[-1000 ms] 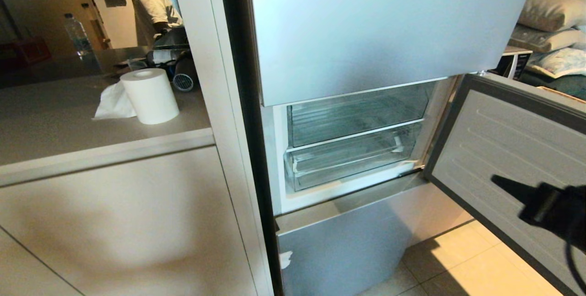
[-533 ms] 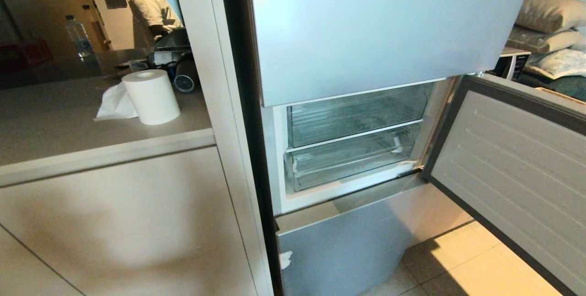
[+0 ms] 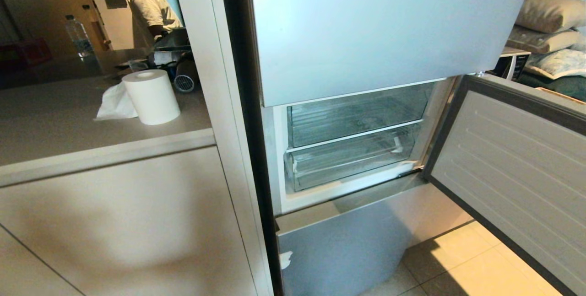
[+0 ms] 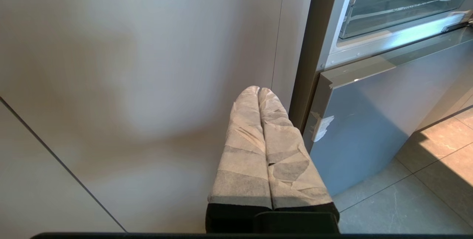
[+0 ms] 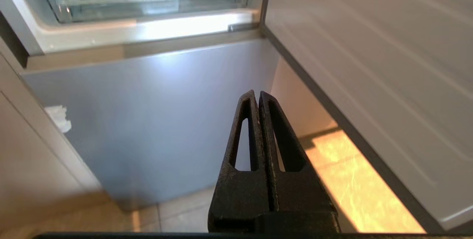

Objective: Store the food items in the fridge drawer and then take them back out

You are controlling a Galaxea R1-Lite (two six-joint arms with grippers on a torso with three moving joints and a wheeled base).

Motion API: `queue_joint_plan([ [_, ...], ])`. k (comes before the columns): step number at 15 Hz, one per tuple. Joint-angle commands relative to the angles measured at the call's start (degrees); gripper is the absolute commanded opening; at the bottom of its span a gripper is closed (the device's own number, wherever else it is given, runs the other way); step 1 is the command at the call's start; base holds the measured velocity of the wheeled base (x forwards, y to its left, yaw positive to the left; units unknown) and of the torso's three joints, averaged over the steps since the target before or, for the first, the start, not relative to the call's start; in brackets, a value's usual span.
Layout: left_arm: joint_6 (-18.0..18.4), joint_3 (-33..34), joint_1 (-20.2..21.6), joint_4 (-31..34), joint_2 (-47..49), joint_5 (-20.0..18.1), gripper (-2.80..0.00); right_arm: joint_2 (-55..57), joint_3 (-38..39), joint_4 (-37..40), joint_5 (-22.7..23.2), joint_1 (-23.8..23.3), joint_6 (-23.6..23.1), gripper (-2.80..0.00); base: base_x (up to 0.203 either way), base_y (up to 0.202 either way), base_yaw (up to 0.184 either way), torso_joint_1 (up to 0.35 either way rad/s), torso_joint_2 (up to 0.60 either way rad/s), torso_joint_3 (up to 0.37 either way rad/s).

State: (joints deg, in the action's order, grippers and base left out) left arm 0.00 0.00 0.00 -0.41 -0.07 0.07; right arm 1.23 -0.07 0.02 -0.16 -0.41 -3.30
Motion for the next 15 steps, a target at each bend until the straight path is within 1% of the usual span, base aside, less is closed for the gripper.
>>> queue_joint_plan([
  [1, -0.09, 0.09, 0.0, -0.02, 0.07, 0.01, -2.8, -1.23, 0.07, 0.33, -0.02, -0.02, -0.04, -2.8, 0.0, 0.0, 0.0, 0.0, 0.0, 0.0],
  [8, -0.09, 0.09, 0.0, -0.02, 0.07, 0.01, -2.8, -1.23, 0.07, 0.42, -0.19, -0.02, 0.14, -2.8, 0.0, 0.0, 0.0, 0.0, 0.0, 0.0],
  [11, -0.09, 0.09, 0.0, -0.02, 0.07, 0.01, -2.8, -1.23, 0.07, 0.33, -0.46, -0.02, 1.25, -2.8, 0.0, 0.0, 0.0, 0.0, 0.0, 0.0],
  [15, -0.09, 0.09, 0.0, -0.02, 0.07, 0.01, -2.8, -1.27, 0.12, 0.33, -0.46, -0.02, 0.8, -2.8, 0.0, 0.0, 0.0, 0.0, 0.0, 0.0],
])
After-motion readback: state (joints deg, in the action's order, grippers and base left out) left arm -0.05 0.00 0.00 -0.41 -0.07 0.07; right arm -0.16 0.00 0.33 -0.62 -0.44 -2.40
